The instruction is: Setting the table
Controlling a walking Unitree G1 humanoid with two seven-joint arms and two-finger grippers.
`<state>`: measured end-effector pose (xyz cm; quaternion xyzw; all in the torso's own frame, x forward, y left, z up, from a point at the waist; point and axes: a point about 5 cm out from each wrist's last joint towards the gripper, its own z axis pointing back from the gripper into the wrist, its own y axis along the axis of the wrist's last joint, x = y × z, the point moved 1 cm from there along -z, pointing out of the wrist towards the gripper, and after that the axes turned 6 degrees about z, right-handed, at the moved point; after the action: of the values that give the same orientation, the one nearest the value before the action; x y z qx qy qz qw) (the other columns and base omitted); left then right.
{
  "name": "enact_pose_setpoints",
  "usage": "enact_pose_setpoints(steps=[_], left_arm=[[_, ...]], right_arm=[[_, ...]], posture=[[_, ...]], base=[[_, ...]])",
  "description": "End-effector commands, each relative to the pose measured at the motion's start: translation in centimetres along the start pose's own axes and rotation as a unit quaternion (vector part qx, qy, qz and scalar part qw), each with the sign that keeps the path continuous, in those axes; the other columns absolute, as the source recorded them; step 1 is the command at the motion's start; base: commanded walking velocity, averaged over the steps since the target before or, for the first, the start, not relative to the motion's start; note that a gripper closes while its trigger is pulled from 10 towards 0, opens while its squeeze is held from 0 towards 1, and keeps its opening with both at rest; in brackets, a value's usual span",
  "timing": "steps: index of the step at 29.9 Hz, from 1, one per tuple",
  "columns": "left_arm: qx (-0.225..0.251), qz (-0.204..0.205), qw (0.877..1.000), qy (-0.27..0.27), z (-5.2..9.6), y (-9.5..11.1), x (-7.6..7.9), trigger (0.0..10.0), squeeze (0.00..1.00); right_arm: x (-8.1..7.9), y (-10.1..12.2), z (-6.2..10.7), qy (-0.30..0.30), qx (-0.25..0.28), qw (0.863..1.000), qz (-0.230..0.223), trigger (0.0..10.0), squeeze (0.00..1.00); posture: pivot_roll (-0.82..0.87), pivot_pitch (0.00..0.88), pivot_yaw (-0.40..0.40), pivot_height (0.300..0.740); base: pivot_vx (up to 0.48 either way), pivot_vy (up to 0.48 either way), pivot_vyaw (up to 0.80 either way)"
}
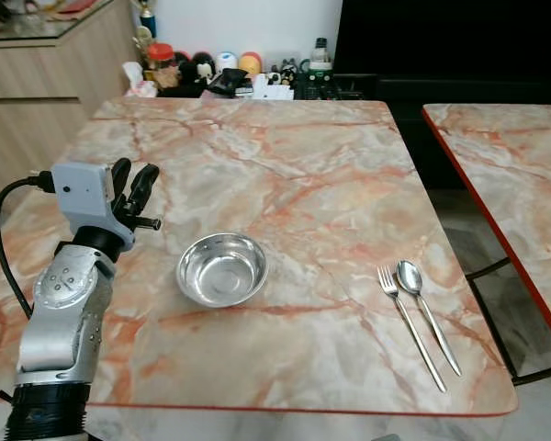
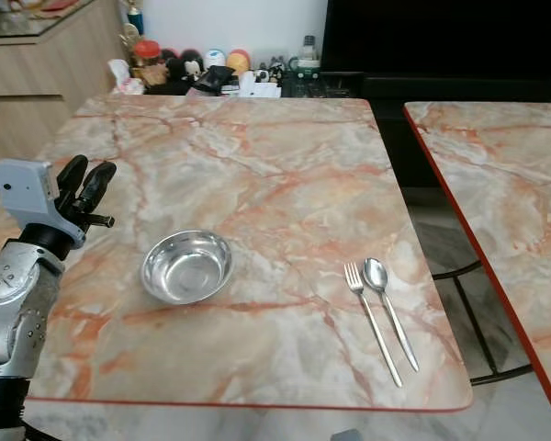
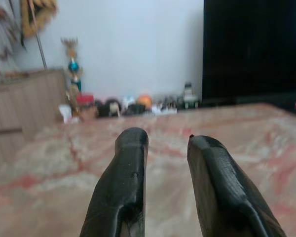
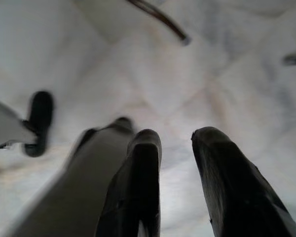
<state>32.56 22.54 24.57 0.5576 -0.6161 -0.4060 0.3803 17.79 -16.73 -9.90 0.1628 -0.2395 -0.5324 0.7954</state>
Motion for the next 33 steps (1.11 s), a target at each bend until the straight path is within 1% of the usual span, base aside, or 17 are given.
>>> enact_pose_setpoints(steps=[1, 4, 7, 10, 13, 18, 33], left_arm=[[-0.009, 0.004, 1.0, -0.01, 0.19, -0.02, -0.02, 10.0, 0.0], [-0.016, 0.008, 1.0, -0.016, 0.22, -0.19, 0.05, 10.0, 0.0], [-0.025, 0.001, 0.999, -0.031, 0.27, -0.4, 0.24, 10.0, 0.0], [-0.025, -0.004, 0.999, -0.019, 0.3, -0.43, 0.01, 10.0, 0.0], [-0.022, 0.005, 1.0, -0.007, 0.25, -0.34, -0.28, 10.0, 0.0], [-0.029, 0.002, 0.999, -0.02, 0.24, -0.45, -0.03, 10.0, 0.0], [-0.045, 0.002, 0.999, -0.027, 0.3, -0.78, 0.18, 10.0, 0.0]], right_arm=[[-0.83, -1.34, 0.24, 0.014, -0.021, 1.0, -0.008, 10.0, 0.0], [-0.82, -1.34, 0.24, 0.014, -0.021, 1.0, -0.007, 10.0, 0.0], [-0.8, -1.3, 0.23, 0.014, -0.021, 1.0, -0.006, 10.0, 0.0], [-0.81, -1.3, 0.23, 0.014, -0.022, 1.0, -0.005, 10.0, 0.0], [-0.81, -1.29, 0.23, 0.015, -0.022, 1.0, -0.005, 10.0, 0.0], [-0.79, -1.27, 0.23, 0.015, -0.021, 1.0, -0.003, 10.0, 0.0], [-0.83, -1.25, 0.23, 0.014, -0.019, 1.0, 0.0, 10.0, 0.0]], posture=[[0.07, 0.14, 0.029, 0.74], [0.07, 0.14, 0.029, 0.74], [0.07, 0.141, 0.028, 0.74], [0.07, 0.141, 0.029, 0.74], [0.07, 0.141, 0.029, 0.74], [0.07, 0.141, 0.029, 0.74], [0.07, 0.14, 0.03, 0.74]], base=[[0.0, 0.0, -0.75], [0.0, 0.0, -0.74], [0.0, 0.0, -0.74], [0.0, 0.0, -0.74], [0.0, 0.0, -0.74], [0.0, 0.0, -0.69], [0.0, 0.0, 0.0]])
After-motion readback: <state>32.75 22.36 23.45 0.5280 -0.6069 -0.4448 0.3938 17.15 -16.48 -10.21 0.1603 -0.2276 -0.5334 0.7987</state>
